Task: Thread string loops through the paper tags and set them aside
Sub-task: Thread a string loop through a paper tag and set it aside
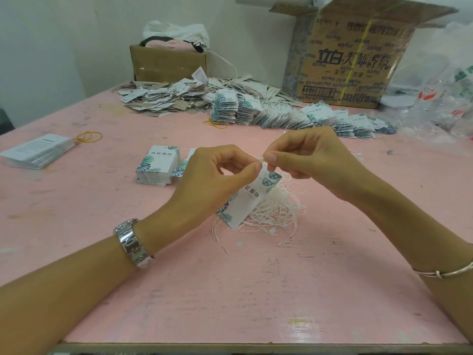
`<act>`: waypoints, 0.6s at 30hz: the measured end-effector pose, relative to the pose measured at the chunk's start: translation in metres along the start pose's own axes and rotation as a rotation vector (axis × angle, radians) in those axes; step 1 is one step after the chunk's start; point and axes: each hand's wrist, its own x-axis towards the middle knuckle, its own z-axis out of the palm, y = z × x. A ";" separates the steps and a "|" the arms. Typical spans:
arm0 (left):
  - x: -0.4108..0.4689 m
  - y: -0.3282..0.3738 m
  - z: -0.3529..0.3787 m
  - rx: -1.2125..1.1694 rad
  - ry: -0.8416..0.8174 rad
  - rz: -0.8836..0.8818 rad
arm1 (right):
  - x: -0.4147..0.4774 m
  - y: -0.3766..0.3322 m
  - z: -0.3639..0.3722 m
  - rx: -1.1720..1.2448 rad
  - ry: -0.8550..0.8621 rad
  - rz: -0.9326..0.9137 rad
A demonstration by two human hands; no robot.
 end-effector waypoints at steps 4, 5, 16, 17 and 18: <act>0.001 -0.001 -0.001 0.030 -0.022 -0.011 | 0.000 -0.001 0.001 -0.031 -0.019 0.002; 0.001 -0.002 -0.001 0.032 -0.032 -0.015 | -0.001 -0.001 0.002 -0.035 -0.017 0.004; 0.001 -0.002 -0.001 0.021 -0.037 -0.006 | 0.000 0.000 0.002 -0.055 0.005 0.023; 0.000 -0.002 -0.001 0.022 -0.037 -0.008 | 0.000 0.001 0.002 -0.060 0.004 0.020; 0.001 -0.002 -0.001 0.022 -0.037 -0.011 | 0.000 0.001 0.002 -0.065 0.003 0.015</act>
